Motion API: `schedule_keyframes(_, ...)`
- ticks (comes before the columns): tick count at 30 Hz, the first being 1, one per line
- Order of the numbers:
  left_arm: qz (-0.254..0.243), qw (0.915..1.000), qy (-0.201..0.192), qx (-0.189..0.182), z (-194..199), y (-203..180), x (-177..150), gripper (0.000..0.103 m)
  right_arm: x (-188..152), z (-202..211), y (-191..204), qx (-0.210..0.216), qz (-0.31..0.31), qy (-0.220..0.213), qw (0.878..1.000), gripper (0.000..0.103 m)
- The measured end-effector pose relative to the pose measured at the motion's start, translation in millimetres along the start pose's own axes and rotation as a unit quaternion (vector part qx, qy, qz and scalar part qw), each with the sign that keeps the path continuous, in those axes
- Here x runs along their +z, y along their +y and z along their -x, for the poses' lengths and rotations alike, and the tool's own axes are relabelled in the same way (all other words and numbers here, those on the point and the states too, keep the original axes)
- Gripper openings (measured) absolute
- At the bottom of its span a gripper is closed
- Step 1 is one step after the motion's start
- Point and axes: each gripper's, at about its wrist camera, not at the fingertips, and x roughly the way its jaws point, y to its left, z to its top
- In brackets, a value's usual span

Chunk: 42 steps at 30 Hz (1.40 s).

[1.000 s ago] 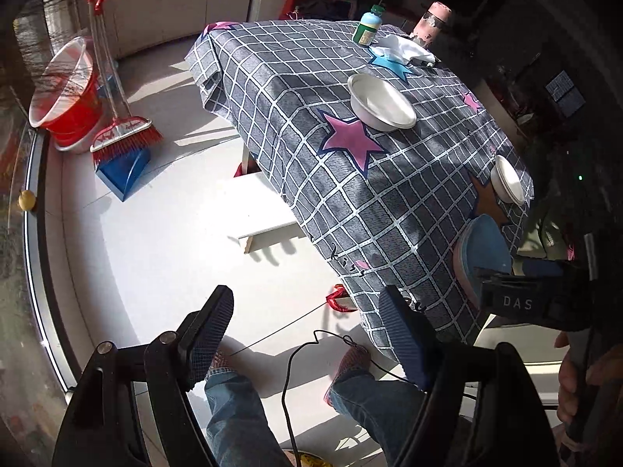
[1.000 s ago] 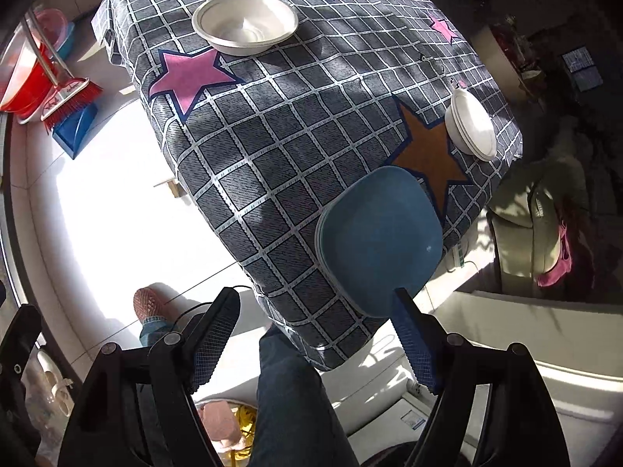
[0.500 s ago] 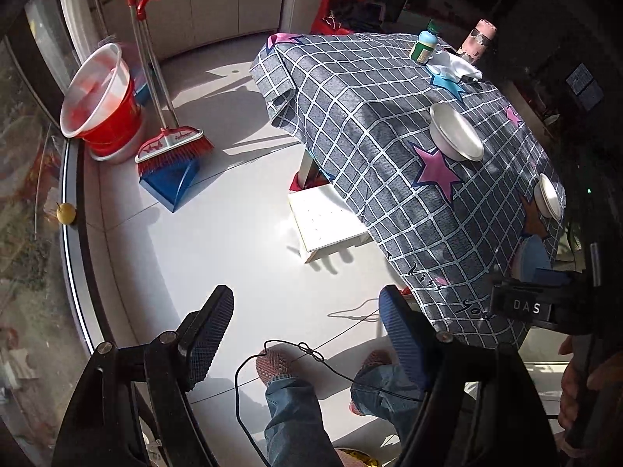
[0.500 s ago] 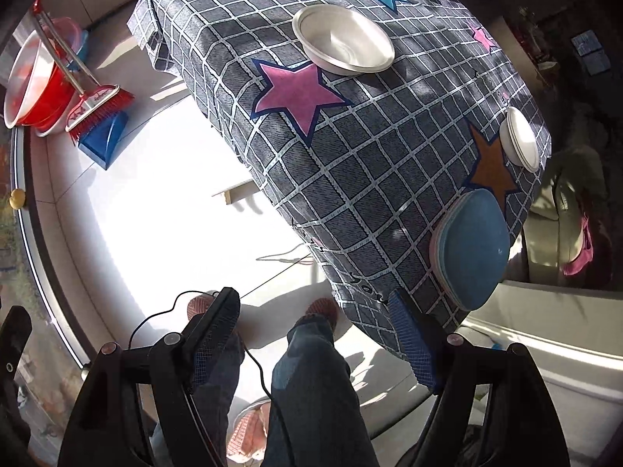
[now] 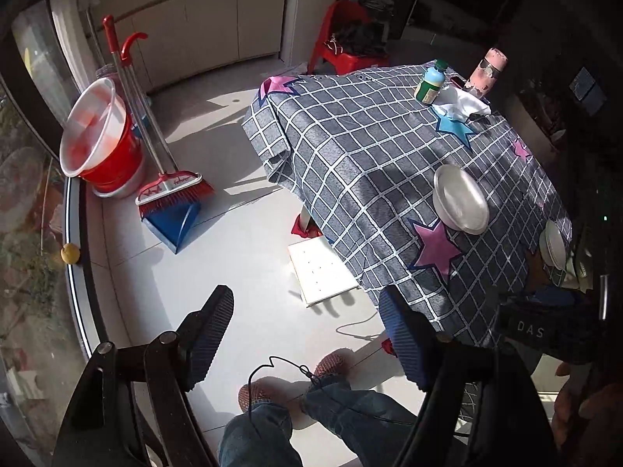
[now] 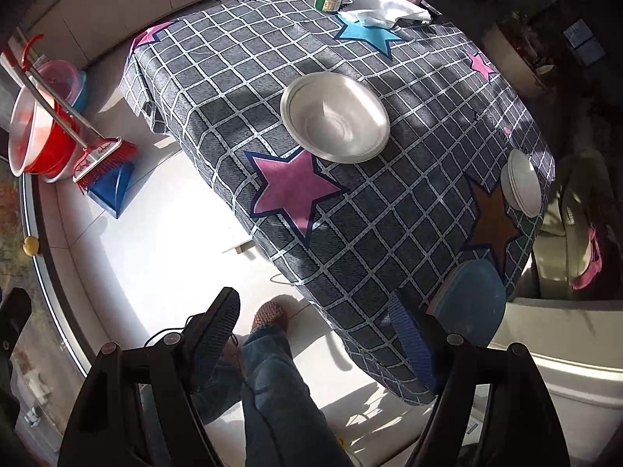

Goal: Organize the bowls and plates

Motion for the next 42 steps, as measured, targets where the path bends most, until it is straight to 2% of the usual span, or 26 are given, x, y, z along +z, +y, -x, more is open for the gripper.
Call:
schedule_keyframes(5, -0.043, 0.9986, -0.017, -0.026, -6, 7, 28, 0.08, 21, 14, 6, -0.009, -0.039, -0.024, 0.999, 0.08)
schedule_keyframes(8, -0.084, 0.9946, -0.019, -0.058, -6, 17, 40, 0.08, 23, 21, 16, -0.021, -0.075, -0.03, 0.996, 0.08)
schedule_keyframes(11, -0.117, 0.9911, -0.027, -0.057, 1, 38, 50, 0.083, 21, 29, 33, -0.028, -0.115, -0.015, 0.993, 0.08)
schedule_keyframes(16, -0.101, 0.9913, -0.028, -0.079, 3, 87, 65, 0.086, 27, 42, 78, -0.025, -0.111, -0.003, 0.993, 0.08)
schedule_keyframes(23, -0.101, 0.9916, -0.027, -0.076, 2, 127, 82, 0.086, 41, 63, 118, -0.003, -0.111, -0.016, 0.994, 0.08)
schedule_keyframes(30, -0.126, 0.9878, -0.028, -0.087, 6, 131, 86, 0.086, 30, 64, 126, 0.021, -0.144, -0.006, 0.989, 0.08)
schedule_keyframes(35, -0.153, 0.9841, -0.017, -0.09, 5, 122, 84, 0.086, 22, 63, 120, 0.018, -0.167, 0.003, 0.986, 0.08)
schedule_keyframes(42, -0.207, 0.9739, 0.02, -0.09, -10, 103, 78, 0.086, -6, 53, 105, 0.022, -0.217, 0.014, 0.976, 0.08)
